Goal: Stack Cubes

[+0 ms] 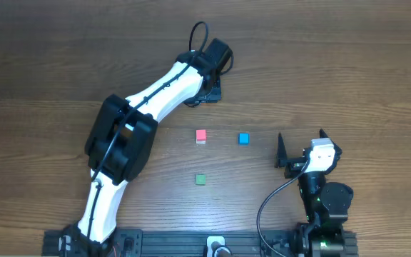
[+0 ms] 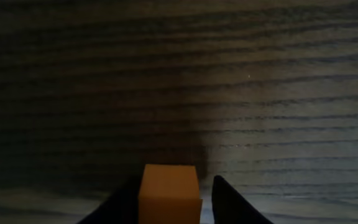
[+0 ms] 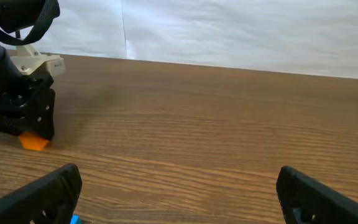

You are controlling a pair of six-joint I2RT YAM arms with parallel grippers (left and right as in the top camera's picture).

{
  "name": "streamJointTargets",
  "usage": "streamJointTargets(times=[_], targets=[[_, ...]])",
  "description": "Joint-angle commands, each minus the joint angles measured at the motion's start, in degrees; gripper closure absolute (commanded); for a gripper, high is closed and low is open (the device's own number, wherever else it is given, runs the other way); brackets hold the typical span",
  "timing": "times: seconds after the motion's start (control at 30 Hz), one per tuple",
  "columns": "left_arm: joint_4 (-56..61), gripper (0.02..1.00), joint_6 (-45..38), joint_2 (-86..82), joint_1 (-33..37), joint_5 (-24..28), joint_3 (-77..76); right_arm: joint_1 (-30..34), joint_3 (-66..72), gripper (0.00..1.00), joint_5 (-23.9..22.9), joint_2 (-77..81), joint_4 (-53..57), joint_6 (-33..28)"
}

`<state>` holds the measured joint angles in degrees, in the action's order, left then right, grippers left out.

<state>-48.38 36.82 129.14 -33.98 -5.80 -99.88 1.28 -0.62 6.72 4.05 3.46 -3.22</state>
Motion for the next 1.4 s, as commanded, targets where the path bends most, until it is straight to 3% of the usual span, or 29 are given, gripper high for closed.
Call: streamJointTargets(times=[0.03,0.3,0.57,0.73,1.0,1.4], targets=[[0.11,0.713,-0.61,1.05,0.31,0.39,-0.98,-0.42,0.33,0.009,-0.35,-0.39,0.22,-0.26],[-0.81,0.86,-0.39,0.63,0.28,0.39,-1.03,-0.42,0.33,0.007,-0.35,-0.39,0.22,-0.26],[-6.19,0.906,1.11,-8.46,-1.42,-0.09,-1.03,-0.42,0.33,0.009,-0.35,-0.39,0.22,-0.28],[-9.64,0.917,2.47,-15.28,-4.72,-1.73,-0.61,-0.42,0.33,0.009,-0.35,-0.39,0.22,-0.26],[-8.63,0.923,13.64,-26.53,-13.05,-6.03,13.29,-0.42,0.33,0.007,-0.35,-0.39,0.22,-0.28],[-6.05,0.928,16.24,-27.82,-13.38,-7.58,21.14,-0.42,0.33,0.009,-0.35,-0.39,0.22,-0.28]])
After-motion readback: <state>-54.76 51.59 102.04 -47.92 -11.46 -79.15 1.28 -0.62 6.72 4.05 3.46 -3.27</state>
